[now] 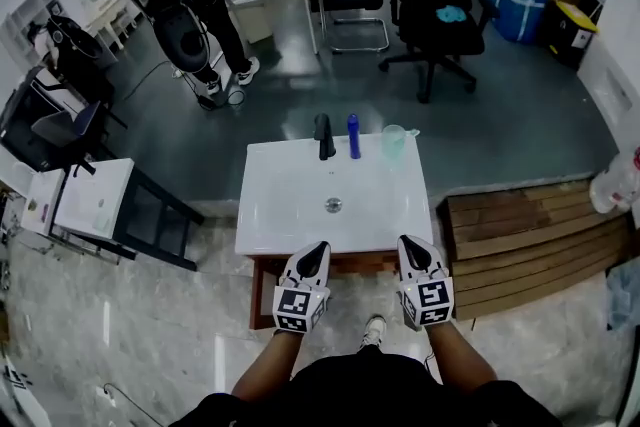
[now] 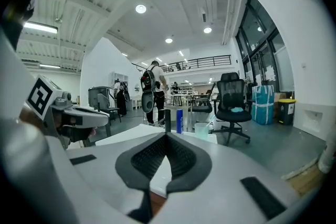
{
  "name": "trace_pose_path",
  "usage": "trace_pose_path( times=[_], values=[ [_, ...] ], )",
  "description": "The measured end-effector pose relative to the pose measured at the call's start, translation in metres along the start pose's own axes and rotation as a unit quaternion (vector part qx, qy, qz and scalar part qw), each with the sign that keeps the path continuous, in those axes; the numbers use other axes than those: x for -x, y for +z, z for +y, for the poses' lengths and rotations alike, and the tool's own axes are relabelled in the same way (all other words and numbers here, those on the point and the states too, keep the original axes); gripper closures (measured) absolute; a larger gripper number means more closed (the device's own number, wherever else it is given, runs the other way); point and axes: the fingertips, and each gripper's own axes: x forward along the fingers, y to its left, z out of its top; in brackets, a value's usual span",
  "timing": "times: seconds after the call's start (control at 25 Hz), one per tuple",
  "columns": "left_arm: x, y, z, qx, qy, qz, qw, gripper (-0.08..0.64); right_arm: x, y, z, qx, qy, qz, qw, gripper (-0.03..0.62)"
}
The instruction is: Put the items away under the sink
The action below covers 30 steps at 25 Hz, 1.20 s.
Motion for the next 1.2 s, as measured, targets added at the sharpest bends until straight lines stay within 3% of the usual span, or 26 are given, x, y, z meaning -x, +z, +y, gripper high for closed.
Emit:
trace_pose_path(
  times=[0.52,0.76,0.96,1.2],
  values=[
    [-0.049,-0.005,-0.002,-0.006,0.011,0.026,0.9996,0.541,-0.05,-0.008,-0.04,-0.011,0.006,0.008,1.0,0.574],
    [-0.087,0.004,0.019,0.002,-0.002,0.01,0.9999,0.54,-0.091,-0.012,-0.053,-0.006,0.009,0.032,0.999,0.574],
    [-0.12,0.014,0.043,-0.008,-0.018,0.017,0.9997,0.541,-0.128,-0.006,-0.07,0.006,-0.01,0.044,0.999,0.574],
    [-0.162,0.014,0.068,-0.022,-0.036,0.032,0.9986,0.541,-0.174,-0.025,-0.096,-0.001,-0.051,0.066,0.997,0.574]
  ],
)
